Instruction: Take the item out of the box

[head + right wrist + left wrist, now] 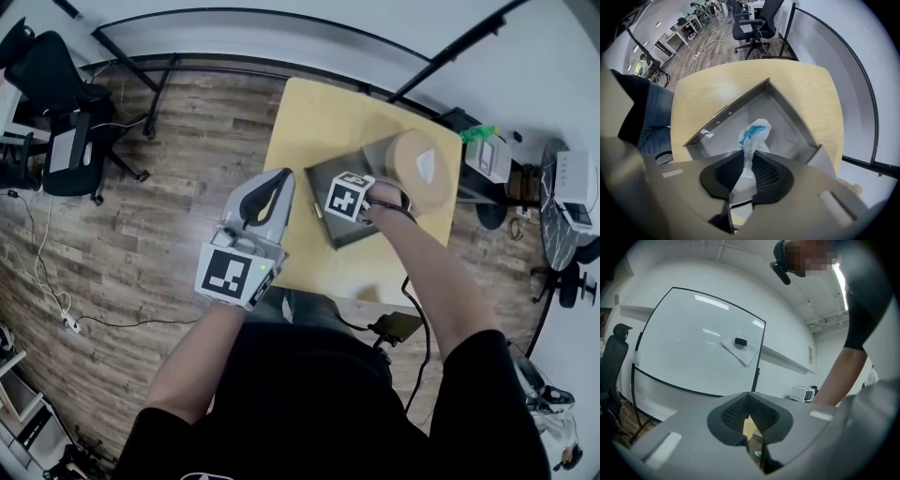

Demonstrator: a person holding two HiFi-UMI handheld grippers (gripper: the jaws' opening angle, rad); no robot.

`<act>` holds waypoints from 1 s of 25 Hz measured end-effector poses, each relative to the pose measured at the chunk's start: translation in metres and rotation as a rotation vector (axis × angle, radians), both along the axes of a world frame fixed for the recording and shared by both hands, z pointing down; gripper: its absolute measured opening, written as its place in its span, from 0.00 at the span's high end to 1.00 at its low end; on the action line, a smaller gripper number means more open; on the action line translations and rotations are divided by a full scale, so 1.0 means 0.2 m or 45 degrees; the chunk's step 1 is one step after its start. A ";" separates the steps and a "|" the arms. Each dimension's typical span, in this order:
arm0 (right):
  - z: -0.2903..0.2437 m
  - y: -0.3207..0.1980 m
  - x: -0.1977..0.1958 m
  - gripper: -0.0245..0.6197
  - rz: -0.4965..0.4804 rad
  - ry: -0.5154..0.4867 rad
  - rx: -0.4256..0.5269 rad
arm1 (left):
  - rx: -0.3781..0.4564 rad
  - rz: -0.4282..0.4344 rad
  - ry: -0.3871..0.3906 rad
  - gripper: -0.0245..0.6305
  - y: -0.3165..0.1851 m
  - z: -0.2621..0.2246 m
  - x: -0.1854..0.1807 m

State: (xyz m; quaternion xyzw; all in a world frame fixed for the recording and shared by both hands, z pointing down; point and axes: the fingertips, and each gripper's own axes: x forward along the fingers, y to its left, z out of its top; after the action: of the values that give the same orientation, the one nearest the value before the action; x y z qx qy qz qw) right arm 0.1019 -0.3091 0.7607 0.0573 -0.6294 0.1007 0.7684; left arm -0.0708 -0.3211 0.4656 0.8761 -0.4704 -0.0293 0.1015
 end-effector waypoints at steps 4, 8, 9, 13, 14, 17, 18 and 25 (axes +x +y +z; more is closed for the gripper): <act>-0.10 -0.02 -0.03 0.86 -0.019 -0.041 0.060 | 0.023 0.019 0.005 0.96 0.01 -0.03 0.01; -0.29 -0.05 -0.07 0.86 -0.030 -0.118 0.154 | 0.050 0.053 0.008 0.96 0.02 -0.09 0.06; -0.34 -0.06 -0.08 0.86 -0.041 -0.139 0.188 | 0.056 0.060 0.008 0.96 0.03 -0.10 0.07; -0.62 -0.10 -0.12 0.87 -0.082 -0.246 0.385 | 0.090 0.103 0.003 0.96 0.04 -0.17 0.13; -0.69 -0.11 -0.12 0.87 -0.088 -0.277 0.446 | 0.099 0.112 0.006 0.96 0.05 -0.19 0.14; -0.94 -0.13 -0.13 0.87 -0.097 -0.370 0.629 | 0.119 0.135 0.009 0.96 0.06 -0.24 0.19; -1.02 -0.12 -0.13 0.87 -0.104 -0.402 0.690 | 0.127 0.144 0.007 0.96 0.06 -0.26 0.20; -1.53 -0.08 -0.11 0.87 -0.098 -0.596 1.105 | 0.185 0.210 -0.013 0.96 0.07 -0.37 0.31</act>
State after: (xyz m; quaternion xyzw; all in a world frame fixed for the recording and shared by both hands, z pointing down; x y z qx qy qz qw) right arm 0.0804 -0.3244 0.4546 0.3246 -0.7707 -0.1888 0.5147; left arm -0.0080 -0.3072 0.3911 0.9170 -0.3938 -0.0506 0.0373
